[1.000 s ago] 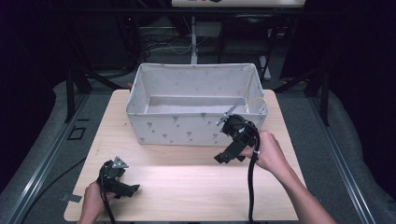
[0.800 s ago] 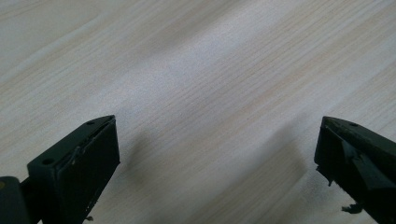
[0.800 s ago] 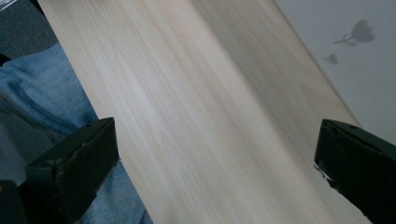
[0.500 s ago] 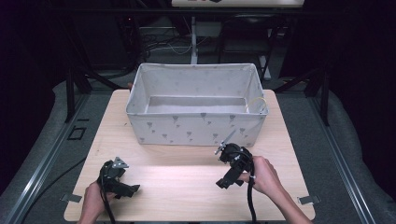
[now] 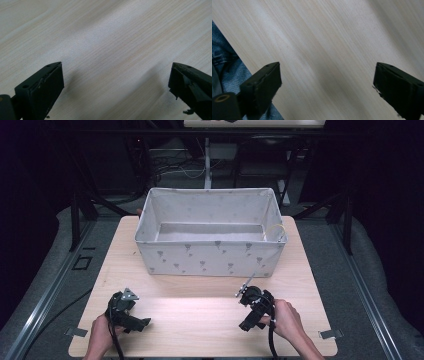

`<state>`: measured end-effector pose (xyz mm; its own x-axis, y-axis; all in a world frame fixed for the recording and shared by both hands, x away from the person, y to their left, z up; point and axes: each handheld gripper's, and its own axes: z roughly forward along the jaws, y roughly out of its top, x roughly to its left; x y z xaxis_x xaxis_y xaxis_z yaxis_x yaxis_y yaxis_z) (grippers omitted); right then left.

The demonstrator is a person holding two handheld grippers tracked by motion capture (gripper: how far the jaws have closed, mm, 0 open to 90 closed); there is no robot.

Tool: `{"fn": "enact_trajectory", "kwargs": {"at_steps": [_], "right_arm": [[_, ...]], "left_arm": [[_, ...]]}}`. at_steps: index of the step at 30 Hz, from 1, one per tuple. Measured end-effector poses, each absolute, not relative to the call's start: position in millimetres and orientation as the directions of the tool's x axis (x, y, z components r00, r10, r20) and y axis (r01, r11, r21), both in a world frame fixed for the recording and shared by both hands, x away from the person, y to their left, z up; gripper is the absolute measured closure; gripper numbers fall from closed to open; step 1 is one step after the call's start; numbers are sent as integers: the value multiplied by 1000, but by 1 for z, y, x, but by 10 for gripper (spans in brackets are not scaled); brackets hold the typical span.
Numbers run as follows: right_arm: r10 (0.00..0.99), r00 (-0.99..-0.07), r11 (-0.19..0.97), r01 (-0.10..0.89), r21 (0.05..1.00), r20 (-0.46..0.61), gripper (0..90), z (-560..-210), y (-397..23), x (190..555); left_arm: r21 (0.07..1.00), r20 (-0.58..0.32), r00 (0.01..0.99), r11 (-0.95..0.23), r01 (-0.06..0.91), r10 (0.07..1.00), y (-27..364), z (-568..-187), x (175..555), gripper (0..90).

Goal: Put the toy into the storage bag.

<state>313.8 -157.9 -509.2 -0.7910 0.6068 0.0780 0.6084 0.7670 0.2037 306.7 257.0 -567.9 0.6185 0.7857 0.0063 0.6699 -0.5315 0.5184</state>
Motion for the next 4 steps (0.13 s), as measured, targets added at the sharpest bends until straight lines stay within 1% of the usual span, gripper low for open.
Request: {"fn": "enact_trajectory", "kwargs": {"at_steps": [1,2,4], "right_arm": [[613,-786,763,615,200,78,106,-511,-158,313],[614,-786,767,616,181,71,112,-512,-157,313],[617,-785,770,615,174,44,125,-515,-156,312]], "left_arm": [[521,5,617,-529,670,787,257,-568,306,3],[523,2,615,-525,671,788,257,-568,306,3],[523,5,617,-528,669,787,257,-568,307,3]]}}
